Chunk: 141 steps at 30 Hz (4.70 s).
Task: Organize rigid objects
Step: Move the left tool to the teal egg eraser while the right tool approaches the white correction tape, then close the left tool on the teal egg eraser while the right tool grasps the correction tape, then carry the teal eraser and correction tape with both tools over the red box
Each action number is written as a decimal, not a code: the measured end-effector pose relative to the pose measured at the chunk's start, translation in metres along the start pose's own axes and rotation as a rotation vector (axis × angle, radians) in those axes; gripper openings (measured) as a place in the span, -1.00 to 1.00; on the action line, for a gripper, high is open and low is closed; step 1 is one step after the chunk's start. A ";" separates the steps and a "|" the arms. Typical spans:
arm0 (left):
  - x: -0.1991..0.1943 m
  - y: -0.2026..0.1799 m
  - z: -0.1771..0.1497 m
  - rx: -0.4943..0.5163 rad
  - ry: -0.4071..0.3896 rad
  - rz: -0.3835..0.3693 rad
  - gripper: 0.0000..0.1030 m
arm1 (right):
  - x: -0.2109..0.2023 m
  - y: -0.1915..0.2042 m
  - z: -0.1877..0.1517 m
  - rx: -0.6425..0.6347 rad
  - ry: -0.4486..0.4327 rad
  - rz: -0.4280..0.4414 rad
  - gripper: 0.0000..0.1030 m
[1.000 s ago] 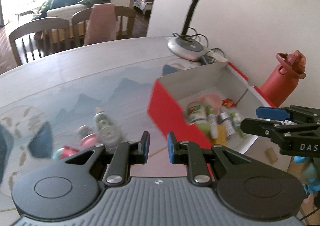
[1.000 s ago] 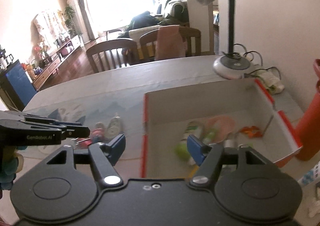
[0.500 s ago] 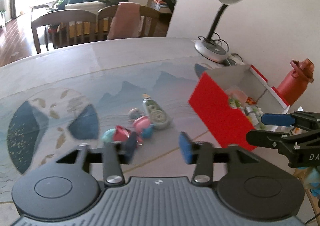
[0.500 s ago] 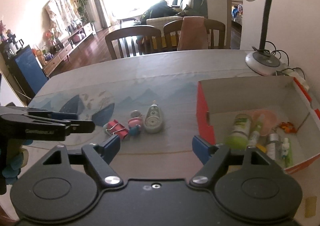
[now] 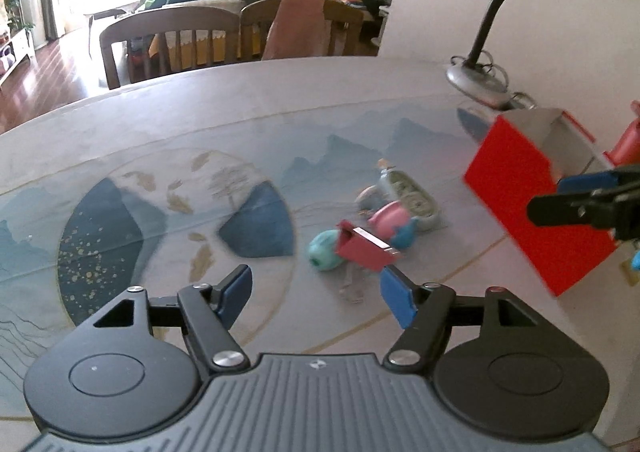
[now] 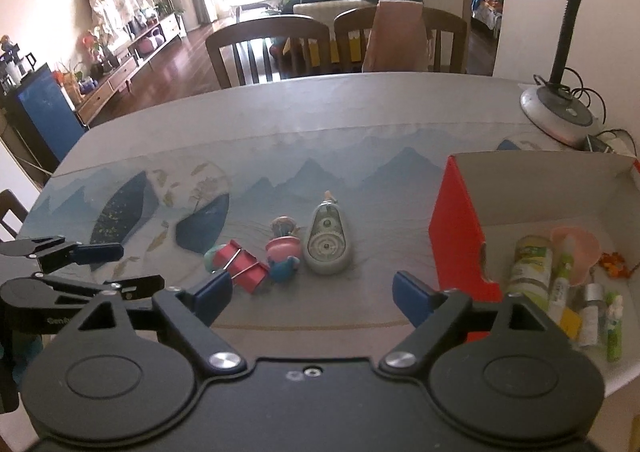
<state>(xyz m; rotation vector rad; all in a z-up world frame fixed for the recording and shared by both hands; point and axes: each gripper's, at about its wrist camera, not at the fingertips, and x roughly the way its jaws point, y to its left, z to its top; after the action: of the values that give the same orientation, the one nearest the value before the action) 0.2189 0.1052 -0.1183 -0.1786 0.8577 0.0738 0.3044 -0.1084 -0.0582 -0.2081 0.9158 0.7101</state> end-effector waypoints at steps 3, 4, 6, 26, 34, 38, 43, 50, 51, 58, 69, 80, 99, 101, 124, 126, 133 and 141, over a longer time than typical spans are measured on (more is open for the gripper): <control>0.012 0.008 -0.004 0.019 -0.007 0.029 0.51 | 0.012 0.002 0.004 -0.014 0.019 -0.019 0.71; 0.016 0.010 -0.005 0.020 -0.003 0.035 0.51 | 0.015 0.002 0.004 -0.015 0.022 -0.024 0.71; 0.026 0.014 -0.005 0.021 0.005 0.044 0.54 | 0.022 0.001 0.007 -0.014 0.024 -0.041 0.71; 0.084 0.010 -0.001 0.120 0.032 0.008 0.59 | 0.087 -0.009 0.031 -0.019 0.074 -0.136 0.63; 0.093 0.006 0.000 0.143 0.014 0.008 0.59 | 0.117 -0.004 0.035 -0.046 0.109 -0.151 0.50; 0.096 0.005 0.000 0.152 -0.004 0.014 0.59 | 0.129 -0.005 0.034 -0.053 0.130 -0.167 0.39; 0.099 0.003 0.002 0.155 -0.020 0.024 0.58 | 0.135 -0.004 0.037 -0.061 0.130 -0.155 0.37; 0.102 0.001 0.004 0.166 -0.036 0.019 0.50 | 0.145 -0.003 0.037 -0.075 0.144 -0.155 0.25; 0.102 0.001 0.004 0.168 -0.039 0.018 0.45 | 0.147 -0.003 0.036 -0.079 0.151 -0.157 0.20; 0.100 -0.004 0.003 0.179 -0.053 0.012 0.13 | 0.147 -0.004 0.031 -0.067 0.131 -0.137 -0.05; 0.097 -0.004 0.008 0.161 -0.037 -0.004 -0.40 | 0.127 -0.013 0.020 -0.006 0.121 -0.137 -0.05; 0.071 0.011 0.002 0.051 -0.011 -0.009 -0.41 | 0.061 -0.007 0.002 0.037 0.085 -0.066 -0.05; -0.029 -0.040 0.015 0.053 -0.072 -0.078 -0.41 | -0.051 -0.019 -0.010 0.055 0.010 -0.027 -0.05; -0.037 -0.050 0.019 0.060 -0.083 -0.088 -0.41 | -0.059 -0.025 -0.010 0.055 -0.002 -0.024 -0.05; -0.025 -0.195 0.057 0.152 -0.098 -0.157 -0.41 | -0.106 -0.167 -0.017 0.128 -0.066 -0.049 -0.05; -0.020 -0.207 0.059 0.161 -0.093 -0.161 -0.41 | -0.106 -0.179 -0.018 0.131 -0.066 -0.056 -0.05; 0.001 -0.245 0.068 0.191 -0.065 -0.174 -0.41 | -0.103 -0.220 -0.024 0.166 -0.060 -0.077 -0.05; 0.032 -0.279 0.078 0.227 -0.015 -0.176 -0.41 | -0.092 -0.255 -0.031 0.198 -0.043 -0.098 -0.05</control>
<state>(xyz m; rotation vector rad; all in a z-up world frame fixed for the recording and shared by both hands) 0.3363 -0.1547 -0.0570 -0.0399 0.8252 -0.1859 0.4104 -0.3590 -0.0368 -0.0617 0.9221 0.5276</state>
